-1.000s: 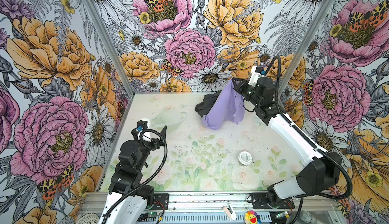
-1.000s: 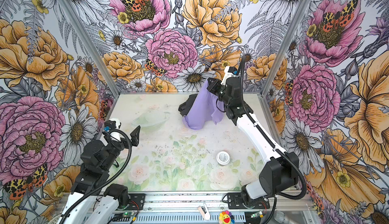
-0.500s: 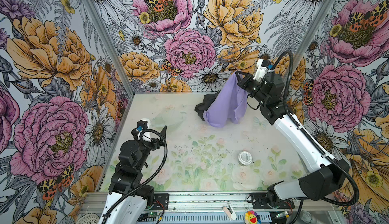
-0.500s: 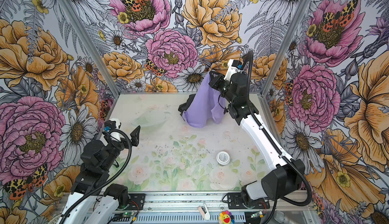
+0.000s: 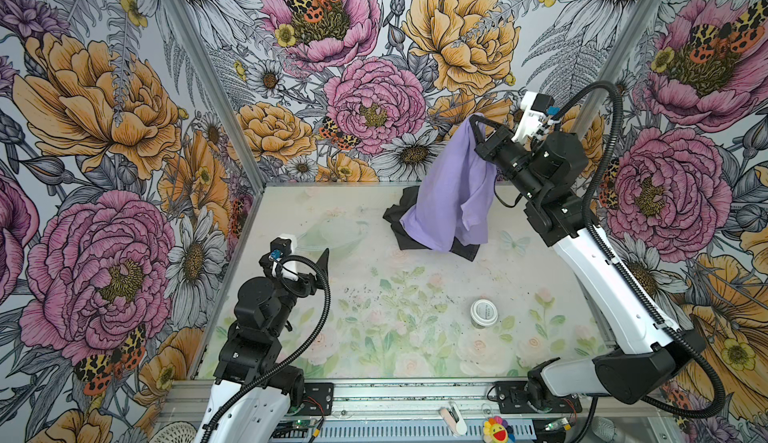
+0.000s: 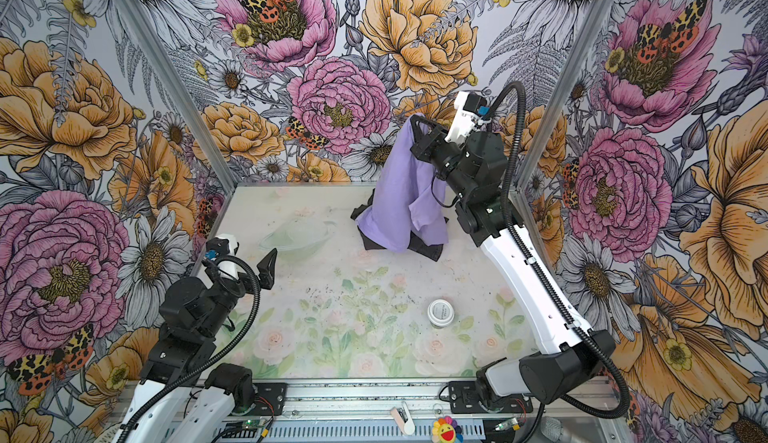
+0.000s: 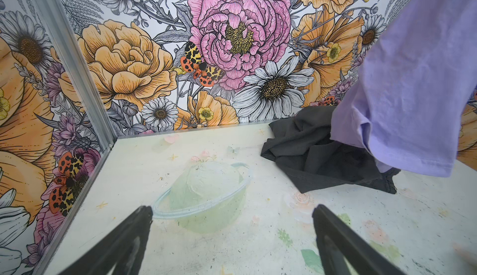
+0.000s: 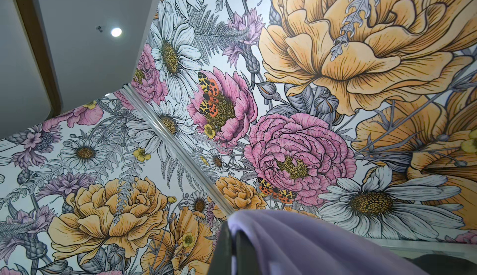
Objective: Pick out a specific cloth from the pile
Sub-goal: 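Lift the lavender cloth upward with the right gripper, pulling it free, then carry the lavender cloth toward the left gripper's side of the table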
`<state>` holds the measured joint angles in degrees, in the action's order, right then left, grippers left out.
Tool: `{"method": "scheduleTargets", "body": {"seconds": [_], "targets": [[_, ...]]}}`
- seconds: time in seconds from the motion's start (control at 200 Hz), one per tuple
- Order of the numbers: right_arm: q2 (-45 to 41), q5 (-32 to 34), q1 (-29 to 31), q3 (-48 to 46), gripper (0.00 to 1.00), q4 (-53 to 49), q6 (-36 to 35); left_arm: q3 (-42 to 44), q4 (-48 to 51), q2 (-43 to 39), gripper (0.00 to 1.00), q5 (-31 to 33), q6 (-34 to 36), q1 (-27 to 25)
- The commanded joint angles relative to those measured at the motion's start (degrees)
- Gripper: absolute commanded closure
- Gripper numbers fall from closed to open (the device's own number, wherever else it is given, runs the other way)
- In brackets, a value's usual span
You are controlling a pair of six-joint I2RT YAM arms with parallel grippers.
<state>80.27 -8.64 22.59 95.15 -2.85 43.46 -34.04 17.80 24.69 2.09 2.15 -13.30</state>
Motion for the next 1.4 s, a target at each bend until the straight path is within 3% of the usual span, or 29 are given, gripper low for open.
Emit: {"method": "scheduleTargets", "body": {"seconds": [0.0,0.605,1.396], "targets": [[-0.14,0.56,1.32,3.89,1.0,1.45,-1.83,0.64,0.05,-1.09,0.01,1.02,1.14,-0.54],[6.77,2.78,10.73,15.4,1.0,0.31,-5.93,0.64,0.04,-1.4,0.01,1.08,1.08,-0.73],[24.18,3.52,22.26,33.41,1.0,-1.67,-7.98,0.75,0.11,-2.54,0.01,1.95,1.19,-0.75]]}}
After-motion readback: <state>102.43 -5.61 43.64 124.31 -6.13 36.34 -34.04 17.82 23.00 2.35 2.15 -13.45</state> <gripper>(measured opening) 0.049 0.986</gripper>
